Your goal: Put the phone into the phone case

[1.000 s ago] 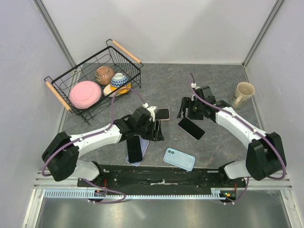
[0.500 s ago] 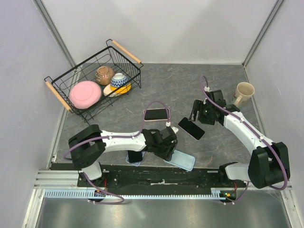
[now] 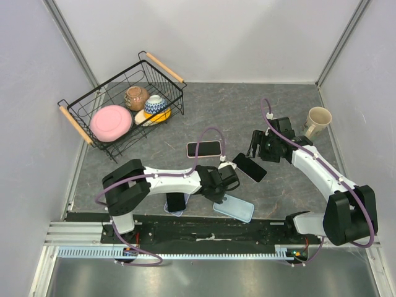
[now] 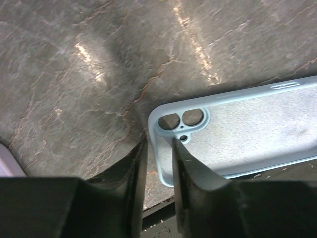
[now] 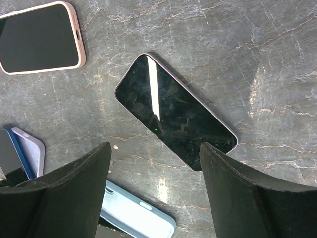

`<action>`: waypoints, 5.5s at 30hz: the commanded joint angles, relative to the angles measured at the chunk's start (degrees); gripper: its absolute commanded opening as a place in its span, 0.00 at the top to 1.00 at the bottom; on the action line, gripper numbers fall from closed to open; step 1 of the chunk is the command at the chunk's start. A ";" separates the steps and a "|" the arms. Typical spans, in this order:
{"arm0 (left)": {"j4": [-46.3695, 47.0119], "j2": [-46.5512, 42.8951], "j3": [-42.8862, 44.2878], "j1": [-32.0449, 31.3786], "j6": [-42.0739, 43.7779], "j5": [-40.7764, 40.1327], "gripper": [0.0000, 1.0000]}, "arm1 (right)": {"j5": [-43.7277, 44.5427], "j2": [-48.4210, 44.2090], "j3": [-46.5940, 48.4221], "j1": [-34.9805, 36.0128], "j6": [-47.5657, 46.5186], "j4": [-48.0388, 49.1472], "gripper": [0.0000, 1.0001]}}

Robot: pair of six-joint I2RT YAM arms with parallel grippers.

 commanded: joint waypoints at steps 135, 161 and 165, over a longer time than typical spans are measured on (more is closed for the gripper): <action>17.79 29.29 29.96 27.73 4.34 49.33 0.39 | -11.41 1.97 -20.15 -14.04 8.01 14.05 0.48; 36.87 25.77 23.28 26.24 -5.15 63.40 0.58 | -15.37 -0.06 -21.38 -14.13 10.29 19.07 0.55; 36.43 25.60 23.45 26.15 -4.89 63.31 0.74 | -15.46 -0.14 -21.30 -14.13 10.03 18.98 0.55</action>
